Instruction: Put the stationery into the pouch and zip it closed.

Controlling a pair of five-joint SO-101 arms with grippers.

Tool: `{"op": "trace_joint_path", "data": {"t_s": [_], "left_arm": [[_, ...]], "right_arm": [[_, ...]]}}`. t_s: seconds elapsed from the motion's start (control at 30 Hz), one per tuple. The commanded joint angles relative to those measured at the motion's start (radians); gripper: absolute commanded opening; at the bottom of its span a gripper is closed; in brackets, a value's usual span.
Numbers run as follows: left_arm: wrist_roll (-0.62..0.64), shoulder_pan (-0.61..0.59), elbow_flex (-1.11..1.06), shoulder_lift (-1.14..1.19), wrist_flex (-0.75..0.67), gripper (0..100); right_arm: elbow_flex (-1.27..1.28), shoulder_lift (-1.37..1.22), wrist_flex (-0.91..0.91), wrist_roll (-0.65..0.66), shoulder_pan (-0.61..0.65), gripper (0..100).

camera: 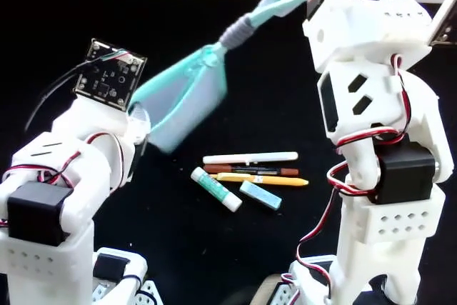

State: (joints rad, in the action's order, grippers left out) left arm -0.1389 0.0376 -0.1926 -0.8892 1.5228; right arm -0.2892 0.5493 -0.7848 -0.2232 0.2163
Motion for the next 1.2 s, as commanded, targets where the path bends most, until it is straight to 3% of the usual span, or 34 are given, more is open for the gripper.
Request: {"op": "trace_joint_path", "data": {"t_s": [0.0, 0.1, 0.3, 0.5, 0.67, 0.8, 0.93, 1.17], "left_arm": [[-0.003, 0.005, 0.051, -0.007, -0.021, 0], [-0.006, 0.002, 0.099, -0.007, -0.052, 1], [-0.129, 0.002, 0.079, -0.007, -0.061, 1], [-0.245, 0.002, -0.022, -0.007, -0.061, 1], [-0.265, 0.002, -0.153, -0.008, -0.060, 1], [-0.265, -0.001, -0.249, -0.010, -0.057, 1], [-0.265, -0.090, -0.271, -0.016, -0.061, 2], [-0.262, -0.352, -0.271, -0.018, -0.052, 19]], "right_arm": [[-0.036, 0.013, -0.002, 0.005, -0.013, 0.6], [-0.036, 0.013, -0.045, 0.005, -0.012, 0.6], [-0.042, 0.016, -0.163, 0.006, -0.010, 0.6], [-0.042, 0.016, -0.421, 0.018, -0.008, 0.6], [-0.035, 0.013, -0.667, 0.176, -0.004, 0.6], [-0.044, 0.015, -0.803, 0.239, 0.088, 0.6], [-0.117, 0.013, -0.805, 0.229, 0.147, 0.6], [-0.407, 0.002, -0.760, 0.216, 0.153, 0.8]]}}
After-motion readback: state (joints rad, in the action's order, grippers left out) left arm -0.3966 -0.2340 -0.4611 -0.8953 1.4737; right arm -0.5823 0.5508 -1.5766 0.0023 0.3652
